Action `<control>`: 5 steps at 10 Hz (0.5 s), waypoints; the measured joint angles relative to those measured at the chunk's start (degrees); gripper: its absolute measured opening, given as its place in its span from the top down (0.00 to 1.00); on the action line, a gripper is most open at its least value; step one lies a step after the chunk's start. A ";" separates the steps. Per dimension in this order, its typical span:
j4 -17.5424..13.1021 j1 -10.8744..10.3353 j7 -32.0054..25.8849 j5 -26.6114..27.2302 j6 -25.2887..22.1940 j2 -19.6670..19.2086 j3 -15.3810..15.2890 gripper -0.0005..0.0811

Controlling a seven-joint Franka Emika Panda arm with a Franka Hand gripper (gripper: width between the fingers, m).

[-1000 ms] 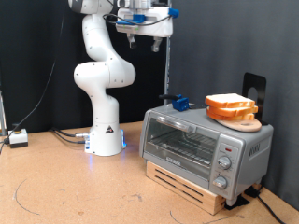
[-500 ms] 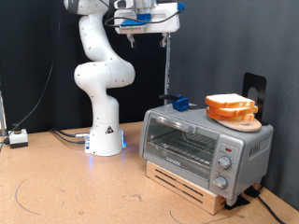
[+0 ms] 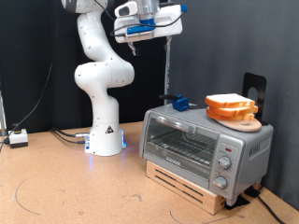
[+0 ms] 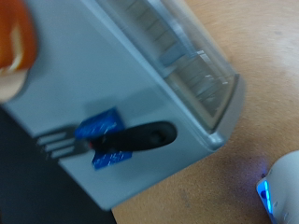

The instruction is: Make a piece of toast with the oven

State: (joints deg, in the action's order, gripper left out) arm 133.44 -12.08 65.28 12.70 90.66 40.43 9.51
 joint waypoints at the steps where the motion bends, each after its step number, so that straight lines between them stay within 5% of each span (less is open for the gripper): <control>1: -0.28 -1.46 -7.40 1.18 0.00 -0.88 2.33 0.00; 3: -1.91 -4.70 -20.94 1.35 2.24 -4.76 5.41 0.00; 4: -1.81 -4.34 -18.39 1.35 2.19 -4.72 5.27 0.00; 5: -1.97 -4.81 -21.80 2.34 -0.23 -4.59 5.96 0.00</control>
State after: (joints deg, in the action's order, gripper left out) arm 131.47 -16.89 43.48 15.04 90.42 35.84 15.47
